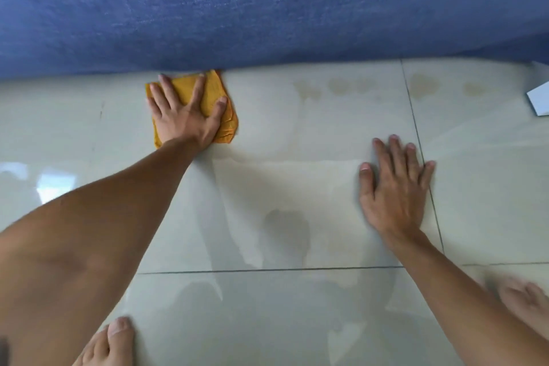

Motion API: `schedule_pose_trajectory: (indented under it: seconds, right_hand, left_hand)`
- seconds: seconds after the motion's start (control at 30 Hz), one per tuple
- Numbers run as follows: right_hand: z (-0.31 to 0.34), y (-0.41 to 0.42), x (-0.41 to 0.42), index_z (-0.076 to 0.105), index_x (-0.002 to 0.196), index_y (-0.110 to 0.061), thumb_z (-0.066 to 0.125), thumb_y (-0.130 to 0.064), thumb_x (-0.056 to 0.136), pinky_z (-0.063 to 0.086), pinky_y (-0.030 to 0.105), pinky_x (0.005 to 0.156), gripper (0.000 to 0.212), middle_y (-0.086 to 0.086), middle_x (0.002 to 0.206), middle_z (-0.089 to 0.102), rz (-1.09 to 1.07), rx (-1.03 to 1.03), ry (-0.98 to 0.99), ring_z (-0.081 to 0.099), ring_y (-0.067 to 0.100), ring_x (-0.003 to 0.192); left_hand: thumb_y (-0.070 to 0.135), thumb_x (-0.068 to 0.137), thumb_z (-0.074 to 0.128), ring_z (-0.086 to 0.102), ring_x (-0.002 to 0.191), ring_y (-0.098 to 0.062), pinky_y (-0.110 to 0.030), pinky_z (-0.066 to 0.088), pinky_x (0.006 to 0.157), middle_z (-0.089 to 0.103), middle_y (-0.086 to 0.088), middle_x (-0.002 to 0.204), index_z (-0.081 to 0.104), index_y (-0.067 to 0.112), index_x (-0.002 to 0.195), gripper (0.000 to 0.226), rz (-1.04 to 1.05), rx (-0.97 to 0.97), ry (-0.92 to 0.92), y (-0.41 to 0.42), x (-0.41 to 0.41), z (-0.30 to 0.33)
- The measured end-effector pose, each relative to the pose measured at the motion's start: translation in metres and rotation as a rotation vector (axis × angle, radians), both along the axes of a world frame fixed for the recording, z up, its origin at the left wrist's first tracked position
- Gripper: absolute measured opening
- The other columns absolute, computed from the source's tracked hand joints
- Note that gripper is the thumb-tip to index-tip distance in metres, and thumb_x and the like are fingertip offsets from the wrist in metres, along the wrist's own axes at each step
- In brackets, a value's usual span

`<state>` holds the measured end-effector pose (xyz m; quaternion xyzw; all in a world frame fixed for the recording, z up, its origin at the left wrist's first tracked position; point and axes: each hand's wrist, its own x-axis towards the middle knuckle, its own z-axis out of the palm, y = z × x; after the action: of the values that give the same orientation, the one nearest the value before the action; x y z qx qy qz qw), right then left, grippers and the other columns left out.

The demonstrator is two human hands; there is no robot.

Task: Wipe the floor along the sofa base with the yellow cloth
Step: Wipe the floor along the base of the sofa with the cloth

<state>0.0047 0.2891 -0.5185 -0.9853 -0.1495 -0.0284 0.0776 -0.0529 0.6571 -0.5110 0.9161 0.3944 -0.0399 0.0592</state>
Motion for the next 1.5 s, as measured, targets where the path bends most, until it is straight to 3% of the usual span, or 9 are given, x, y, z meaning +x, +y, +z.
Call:
schedule_pose_trajectory:
  seconds: [0.27, 0.4, 0.5, 0.67, 0.87, 1.07, 1.17, 1.37, 1.5]
  right_hand:
    - [-0.001, -0.003, 0.001, 0.052, 0.145, -0.023, 0.036, -0.036, 0.099, 0.019, 0.060, 0.119, 0.050, 0.003, 0.155, 0.046, 0.009, 0.089, -0.072, 0.037, 0.031, 0.146]
    - [0.016, -0.018, 0.010, 0.053, 0.143, -0.019, 0.029, -0.034, 0.096, 0.027, 0.053, 0.119, 0.055, 0.006, 0.153, 0.049, 0.017, 0.277, 0.030, 0.039, 0.027, 0.144]
    - [0.023, -0.030, 0.008, 0.052, 0.144, -0.019, 0.029, -0.036, 0.096, 0.026, 0.053, 0.119, 0.056, 0.008, 0.154, 0.046, 0.030, 0.232, 0.022, 0.037, 0.028, 0.145]
    - [0.020, -0.036, -0.004, 0.053, 0.143, -0.019, 0.027, -0.039, 0.095, 0.023, 0.058, 0.118, 0.058, 0.010, 0.154, 0.046, 0.027, 0.132, 0.039, 0.038, 0.032, 0.145]
    - [0.020, -0.054, 0.003, 0.048, 0.145, -0.024, 0.027, -0.041, 0.096, 0.015, 0.062, 0.119, 0.057, 0.009, 0.157, 0.040, -0.038, 0.054, 0.080, 0.031, 0.034, 0.147]
    - [0.012, -0.090, 0.024, 0.041, 0.150, -0.028, 0.023, -0.046, 0.096, 0.015, 0.064, 0.118, 0.059, 0.007, 0.161, 0.035, -0.062, -0.030, 0.082, 0.029, 0.035, 0.148]
    - [0.005, -0.091, 0.022, 0.043, 0.149, -0.026, 0.031, -0.044, 0.098, 0.014, 0.065, 0.118, 0.056, 0.008, 0.160, 0.036, -0.059, 0.001, 0.038, 0.029, 0.037, 0.148]
    - [-0.005, -0.095, 0.023, 0.042, 0.150, -0.027, 0.037, -0.041, 0.099, 0.012, 0.064, 0.119, 0.053, 0.006, 0.161, 0.035, -0.048, 0.036, -0.030, 0.027, 0.034, 0.150]
    - [-0.002, -0.096, 0.024, 0.041, 0.151, -0.026, 0.037, -0.041, 0.098, 0.009, 0.062, 0.121, 0.055, 0.006, 0.161, 0.035, -0.043, 0.117, 0.020, 0.024, 0.031, 0.151]
  left_hand:
    - [0.080, 0.082, 0.014, -0.003, 0.151, -0.044, -0.058, 0.000, 0.120, 0.000, -0.024, 0.164, 0.015, 0.048, 0.153, 0.078, -0.295, -0.052, -0.025, -0.147, 0.091, 0.003]
    - [0.079, 0.084, 0.020, 0.000, 0.151, -0.044, -0.058, 0.003, 0.120, -0.001, -0.022, 0.165, 0.018, 0.047, 0.153, 0.076, -0.390, -0.091, -0.059, -0.210, 0.064, 0.008]
    - [0.080, 0.085, 0.025, 0.002, 0.152, -0.043, -0.058, 0.007, 0.120, 0.001, -0.022, 0.165, 0.021, 0.048, 0.152, 0.075, -0.435, -0.105, -0.091, -0.232, 0.009, 0.012]
    - [0.081, 0.083, 0.028, 0.003, 0.153, -0.039, -0.055, 0.010, 0.121, 0.002, -0.021, 0.165, 0.020, 0.051, 0.151, 0.075, -0.367, -0.060, -0.042, -0.216, -0.076, 0.010]
    - [0.083, 0.081, 0.025, 0.003, 0.152, -0.040, -0.053, 0.007, 0.123, 0.001, -0.019, 0.165, 0.015, 0.051, 0.152, 0.078, -0.150, -0.009, -0.005, -0.133, -0.101, 0.004]
    - [0.083, 0.083, 0.019, -0.004, 0.152, -0.042, -0.054, -0.001, 0.123, -0.008, -0.020, 0.164, 0.007, 0.051, 0.153, 0.077, -0.067, -0.026, 0.025, -0.081, -0.042, 0.005]
    - [0.082, 0.084, 0.017, -0.005, 0.152, -0.042, -0.054, -0.003, 0.123, -0.009, -0.020, 0.164, 0.006, 0.051, 0.153, 0.076, -0.101, -0.015, 0.015, -0.083, 0.010, 0.004]
    - [0.084, 0.081, 0.008, 0.000, 0.151, -0.044, -0.055, -0.002, 0.123, 0.004, -0.026, 0.163, 0.011, 0.048, 0.153, 0.081, -0.245, 0.030, 0.011, -0.131, 0.126, 0.000]
    - [0.084, 0.080, 0.009, 0.001, 0.151, -0.044, -0.055, -0.001, 0.122, 0.004, -0.024, 0.163, 0.012, 0.049, 0.153, 0.080, -0.378, 0.005, 0.001, -0.192, 0.157, 0.002]
